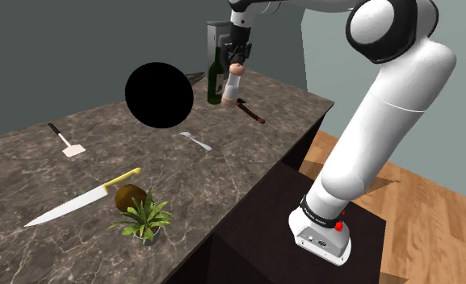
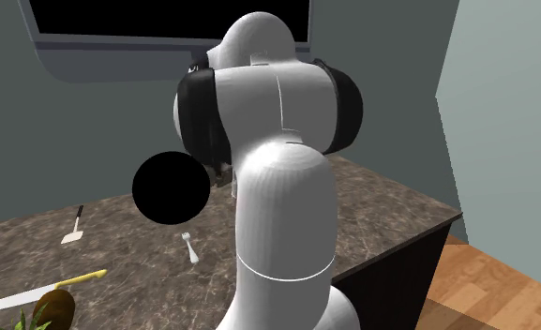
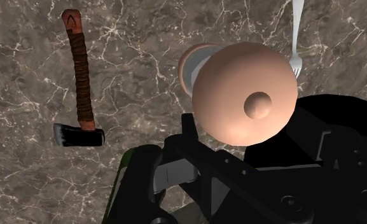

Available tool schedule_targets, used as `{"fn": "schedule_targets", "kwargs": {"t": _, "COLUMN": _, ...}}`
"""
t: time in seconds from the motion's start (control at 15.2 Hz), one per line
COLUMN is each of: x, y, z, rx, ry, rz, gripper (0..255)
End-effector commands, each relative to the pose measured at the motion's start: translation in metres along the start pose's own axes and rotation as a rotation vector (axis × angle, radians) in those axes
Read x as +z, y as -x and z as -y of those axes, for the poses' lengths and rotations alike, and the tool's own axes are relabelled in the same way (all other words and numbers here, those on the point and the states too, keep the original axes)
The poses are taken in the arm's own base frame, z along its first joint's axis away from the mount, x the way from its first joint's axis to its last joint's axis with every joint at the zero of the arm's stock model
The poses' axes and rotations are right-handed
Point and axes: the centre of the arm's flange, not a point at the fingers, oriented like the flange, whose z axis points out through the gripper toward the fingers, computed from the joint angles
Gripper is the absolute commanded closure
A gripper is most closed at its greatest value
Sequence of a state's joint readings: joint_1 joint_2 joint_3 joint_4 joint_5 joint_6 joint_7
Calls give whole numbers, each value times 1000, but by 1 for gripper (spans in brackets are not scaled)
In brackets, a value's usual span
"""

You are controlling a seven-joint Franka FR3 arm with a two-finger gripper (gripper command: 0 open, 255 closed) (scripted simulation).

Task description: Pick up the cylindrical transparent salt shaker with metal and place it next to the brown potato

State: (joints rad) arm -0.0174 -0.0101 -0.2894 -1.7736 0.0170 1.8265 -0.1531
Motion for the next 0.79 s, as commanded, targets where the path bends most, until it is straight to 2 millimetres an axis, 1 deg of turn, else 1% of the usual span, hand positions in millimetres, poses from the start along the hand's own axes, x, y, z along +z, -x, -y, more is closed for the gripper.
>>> {"fn": "schedule_targets", "kwargs": {"t": 0.0, "x": 3, "y": 9, "z": 25, "rx": 1, "ry": 0, "rz": 0, "gripper": 255}}
{"fn": "schedule_targets", "kwargs": {"t": 0.73, "x": 1, "y": 58, "z": 161, "rx": 1, "ry": 0, "rz": 0, "gripper": 255}}
